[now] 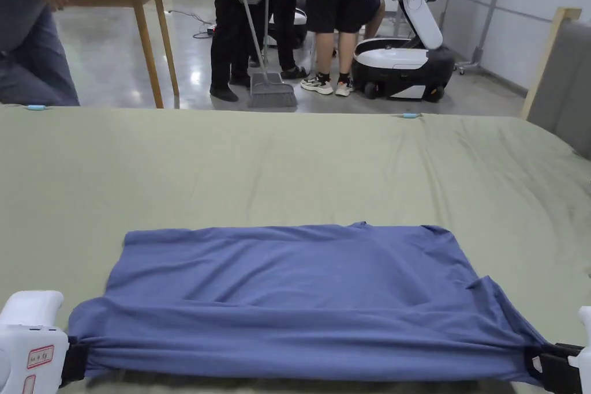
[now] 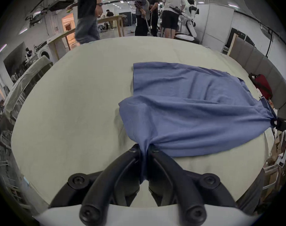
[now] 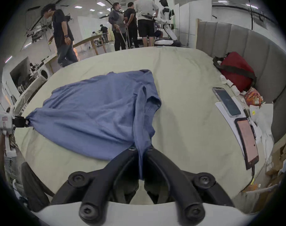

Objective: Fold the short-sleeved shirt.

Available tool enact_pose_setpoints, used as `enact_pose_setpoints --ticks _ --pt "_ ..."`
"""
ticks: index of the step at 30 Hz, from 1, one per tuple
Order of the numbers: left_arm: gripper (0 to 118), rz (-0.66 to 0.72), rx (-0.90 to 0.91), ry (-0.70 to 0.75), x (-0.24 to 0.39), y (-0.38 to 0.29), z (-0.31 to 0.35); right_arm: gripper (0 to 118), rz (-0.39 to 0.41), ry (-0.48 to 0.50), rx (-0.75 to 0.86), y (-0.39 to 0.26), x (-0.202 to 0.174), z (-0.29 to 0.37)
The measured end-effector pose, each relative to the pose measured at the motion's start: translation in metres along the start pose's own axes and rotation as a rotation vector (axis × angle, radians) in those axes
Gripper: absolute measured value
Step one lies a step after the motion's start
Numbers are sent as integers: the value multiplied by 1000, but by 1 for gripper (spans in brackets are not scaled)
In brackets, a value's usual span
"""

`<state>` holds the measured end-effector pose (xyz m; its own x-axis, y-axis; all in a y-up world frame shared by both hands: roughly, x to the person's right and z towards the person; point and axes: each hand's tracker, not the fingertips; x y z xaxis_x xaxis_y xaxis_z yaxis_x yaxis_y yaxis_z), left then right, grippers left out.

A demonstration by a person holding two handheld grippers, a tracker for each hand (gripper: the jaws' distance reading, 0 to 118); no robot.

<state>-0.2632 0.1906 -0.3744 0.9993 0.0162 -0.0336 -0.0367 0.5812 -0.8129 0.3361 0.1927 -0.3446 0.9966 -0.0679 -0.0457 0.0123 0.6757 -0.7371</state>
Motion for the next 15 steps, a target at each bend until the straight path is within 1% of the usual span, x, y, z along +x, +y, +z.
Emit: enact_pose_setpoints --ticks 6,10,14,15 --pt "6 7 -8 -12 -12 -35 32 4 -20 29 7 -26 -2 42" --pt "6 20 -17 -26 -19 -68 61 4 -13 48 -16 -52 -5 66" --pt "6 33 -22 -35 -20 -97 79 4 -7 50 -33 -70 -9 77" --pt "6 31 -26 -39 -20 -101 78 8 -8 49 -36 -70 -11 75"
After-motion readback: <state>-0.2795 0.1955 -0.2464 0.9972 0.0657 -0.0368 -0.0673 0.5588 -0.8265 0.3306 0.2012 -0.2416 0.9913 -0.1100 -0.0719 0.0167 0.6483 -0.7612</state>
